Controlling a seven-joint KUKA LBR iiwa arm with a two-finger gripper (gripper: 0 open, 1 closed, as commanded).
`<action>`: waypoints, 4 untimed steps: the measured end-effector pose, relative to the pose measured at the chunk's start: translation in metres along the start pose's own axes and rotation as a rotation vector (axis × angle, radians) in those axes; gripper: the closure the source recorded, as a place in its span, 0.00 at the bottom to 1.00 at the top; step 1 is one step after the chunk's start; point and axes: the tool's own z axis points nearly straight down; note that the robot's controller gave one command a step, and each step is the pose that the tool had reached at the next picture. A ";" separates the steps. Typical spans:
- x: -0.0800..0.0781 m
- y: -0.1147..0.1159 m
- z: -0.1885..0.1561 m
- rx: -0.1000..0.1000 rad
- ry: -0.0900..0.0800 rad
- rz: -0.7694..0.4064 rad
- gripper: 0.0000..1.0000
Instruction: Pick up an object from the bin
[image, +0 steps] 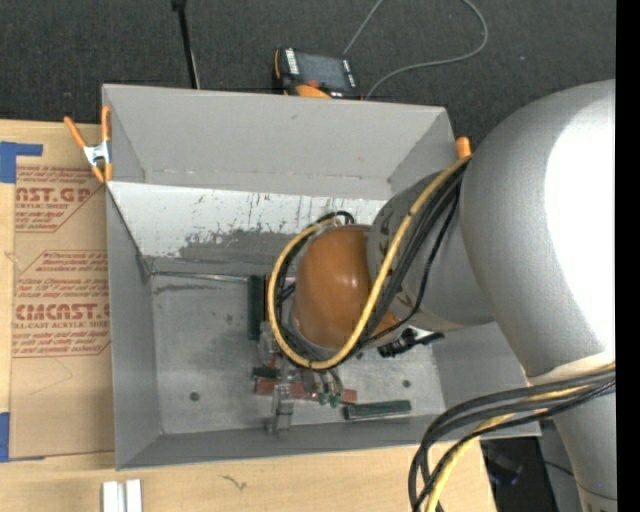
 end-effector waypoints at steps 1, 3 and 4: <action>-0.019 -0.040 0.002 0.002 0.002 0.053 0.00; -0.011 -0.071 0.002 0.000 -0.004 -0.210 0.00; -0.011 -0.071 0.000 0.000 -0.003 -0.209 1.00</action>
Offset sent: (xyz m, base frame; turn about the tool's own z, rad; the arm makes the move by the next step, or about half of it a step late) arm 0.0176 -0.0386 -0.0017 0.0503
